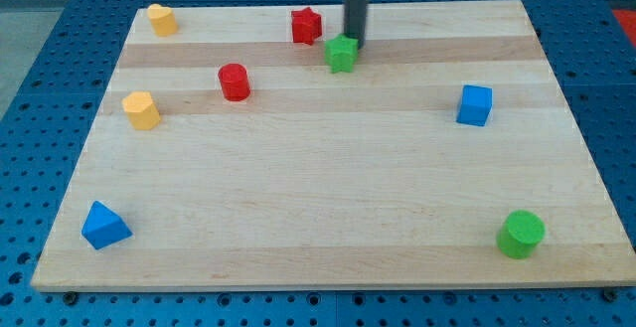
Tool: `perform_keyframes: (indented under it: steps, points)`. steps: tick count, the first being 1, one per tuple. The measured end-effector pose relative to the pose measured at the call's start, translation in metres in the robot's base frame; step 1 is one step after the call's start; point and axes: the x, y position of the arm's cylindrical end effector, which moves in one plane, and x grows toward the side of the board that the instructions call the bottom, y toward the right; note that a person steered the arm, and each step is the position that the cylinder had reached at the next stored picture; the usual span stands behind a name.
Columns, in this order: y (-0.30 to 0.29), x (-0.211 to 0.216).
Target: Place the arm in between the yellow hexagon and the red circle
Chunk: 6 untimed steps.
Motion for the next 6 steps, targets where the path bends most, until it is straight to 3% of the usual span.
perform_keyframes:
  steps: [1, 2, 3, 4, 6]
  points:
    - [-0.016, 0.004]
    - [0.043, 0.011]
    - [0.073, 0.054]
    - [0.026, 0.094]
    - [-0.156, 0.111]
